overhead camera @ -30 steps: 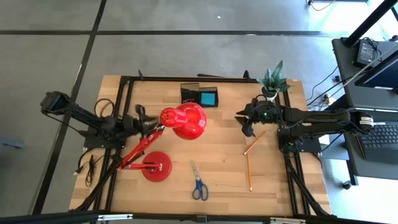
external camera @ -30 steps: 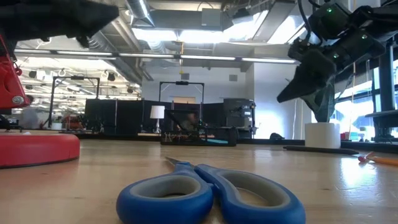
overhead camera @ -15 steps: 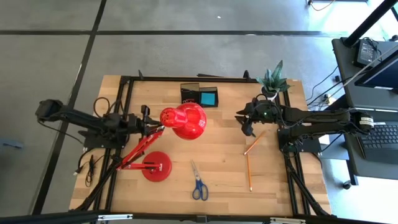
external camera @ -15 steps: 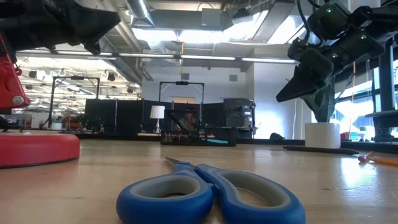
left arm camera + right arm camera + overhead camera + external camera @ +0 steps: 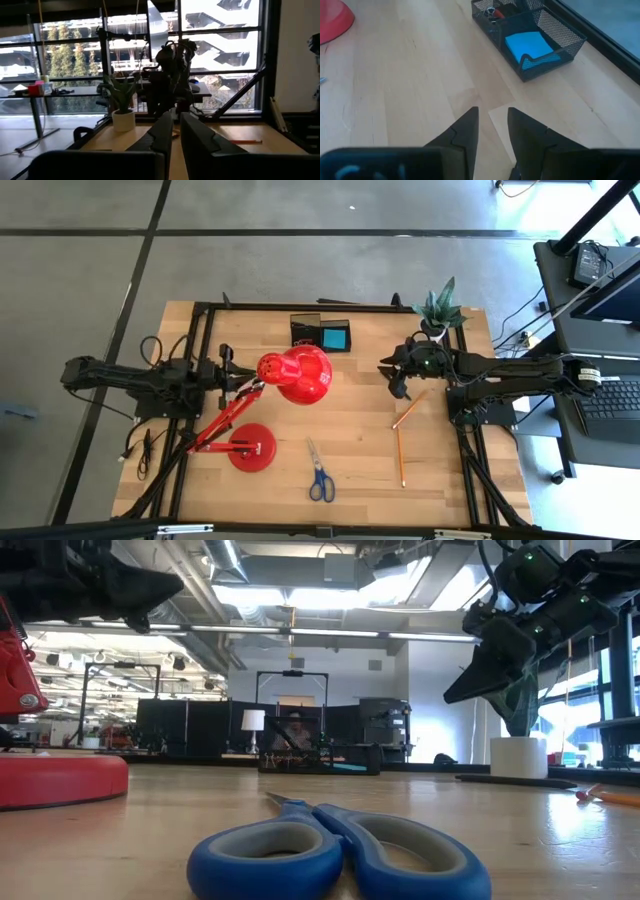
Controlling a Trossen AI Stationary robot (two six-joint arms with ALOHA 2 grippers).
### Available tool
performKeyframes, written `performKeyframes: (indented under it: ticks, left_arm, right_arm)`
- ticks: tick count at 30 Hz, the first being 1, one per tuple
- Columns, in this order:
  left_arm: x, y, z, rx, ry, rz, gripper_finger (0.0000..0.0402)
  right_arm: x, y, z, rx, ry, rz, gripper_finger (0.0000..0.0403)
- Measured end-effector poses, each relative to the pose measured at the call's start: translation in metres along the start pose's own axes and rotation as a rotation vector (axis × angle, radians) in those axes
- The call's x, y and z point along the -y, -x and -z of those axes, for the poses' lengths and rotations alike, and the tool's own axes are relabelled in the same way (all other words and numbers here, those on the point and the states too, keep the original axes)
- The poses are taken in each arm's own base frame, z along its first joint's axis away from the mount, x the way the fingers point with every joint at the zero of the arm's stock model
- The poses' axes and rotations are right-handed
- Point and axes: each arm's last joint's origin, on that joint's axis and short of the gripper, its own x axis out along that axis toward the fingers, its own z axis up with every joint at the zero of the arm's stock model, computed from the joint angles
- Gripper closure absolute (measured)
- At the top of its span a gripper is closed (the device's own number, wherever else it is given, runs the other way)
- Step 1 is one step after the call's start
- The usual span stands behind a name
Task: Pick and place office supplies into organizer
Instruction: Put the pen into the desk organizer
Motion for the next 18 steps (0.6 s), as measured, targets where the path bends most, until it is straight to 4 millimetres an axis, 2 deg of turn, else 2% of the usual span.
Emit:
performKeyframes:
  ticks: [6, 18]
  left_arm:
    - [-0.003, 0.001, 0.006, -0.067, -0.015, -0.092, 0.0369]
    - [0.003, 0.005, 0.026, -0.272, 0.2, -0.017, 0.0366]
  right_arm:
    - [0.0, 0.0, -0.001, 0.015, -0.023, -0.001, 0.0295]
    - [0.002, 0.0, -0.004, 0.045, 0.006, 0.086, 0.0295]
